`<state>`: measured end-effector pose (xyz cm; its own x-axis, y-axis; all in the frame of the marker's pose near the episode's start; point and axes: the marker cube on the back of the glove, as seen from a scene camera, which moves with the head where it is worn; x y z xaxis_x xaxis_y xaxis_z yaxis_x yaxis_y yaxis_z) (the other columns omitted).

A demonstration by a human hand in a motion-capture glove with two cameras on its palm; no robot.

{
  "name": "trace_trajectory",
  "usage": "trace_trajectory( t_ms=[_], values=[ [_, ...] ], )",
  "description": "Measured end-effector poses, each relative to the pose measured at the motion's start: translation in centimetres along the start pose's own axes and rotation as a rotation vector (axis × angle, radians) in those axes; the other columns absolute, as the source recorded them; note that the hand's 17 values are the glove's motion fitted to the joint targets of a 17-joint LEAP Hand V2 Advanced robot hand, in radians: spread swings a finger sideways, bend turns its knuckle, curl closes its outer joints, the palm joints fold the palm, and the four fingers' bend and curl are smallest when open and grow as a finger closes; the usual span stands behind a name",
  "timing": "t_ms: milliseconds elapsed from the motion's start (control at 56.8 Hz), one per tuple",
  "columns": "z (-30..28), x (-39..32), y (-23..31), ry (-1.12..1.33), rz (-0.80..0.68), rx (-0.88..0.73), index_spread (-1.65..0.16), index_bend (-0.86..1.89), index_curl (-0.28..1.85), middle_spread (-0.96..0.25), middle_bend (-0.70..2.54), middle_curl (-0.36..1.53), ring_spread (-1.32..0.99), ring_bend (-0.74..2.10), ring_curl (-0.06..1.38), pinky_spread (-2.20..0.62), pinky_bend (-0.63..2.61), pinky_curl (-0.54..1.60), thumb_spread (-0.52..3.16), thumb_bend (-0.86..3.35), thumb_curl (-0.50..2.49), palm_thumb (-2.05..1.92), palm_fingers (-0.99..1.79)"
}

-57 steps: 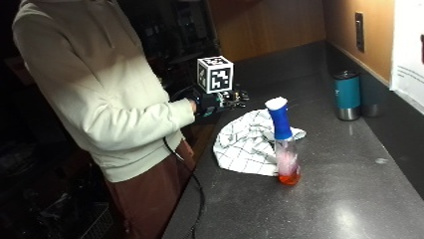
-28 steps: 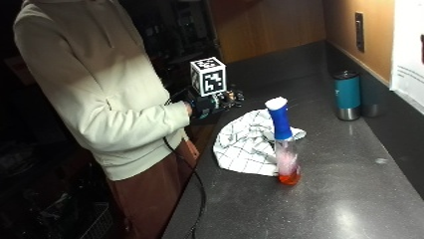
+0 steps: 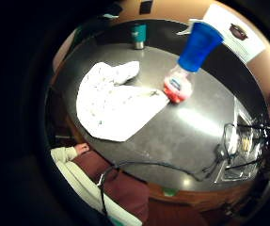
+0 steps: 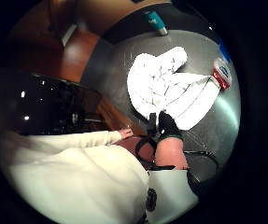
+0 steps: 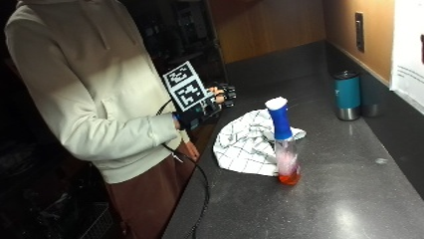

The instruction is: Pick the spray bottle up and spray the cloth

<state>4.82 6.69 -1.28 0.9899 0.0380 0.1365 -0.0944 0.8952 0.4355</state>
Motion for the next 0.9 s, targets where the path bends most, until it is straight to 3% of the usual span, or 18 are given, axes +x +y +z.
trace_trajectory(
  t_ms=[440,898],
  values=[
    [-3.7,8.3,2.0,-0.011,0.153,0.162,-0.37,0.14,0.29,-0.05,0.19,0.3,-0.02,0.26,0.27,0.19,0.31,0.33,0.89,-0.03,0.51,0.79,0.3],
    [-3.7,15.2,-1.3,-0.126,0.246,0.24,-0.37,0.11,0.24,-0.05,0.21,0.33,-0.02,0.3,0.29,0.17,0.33,0.35,0.9,-0.04,0.48,0.72,0.28]
  ],
)
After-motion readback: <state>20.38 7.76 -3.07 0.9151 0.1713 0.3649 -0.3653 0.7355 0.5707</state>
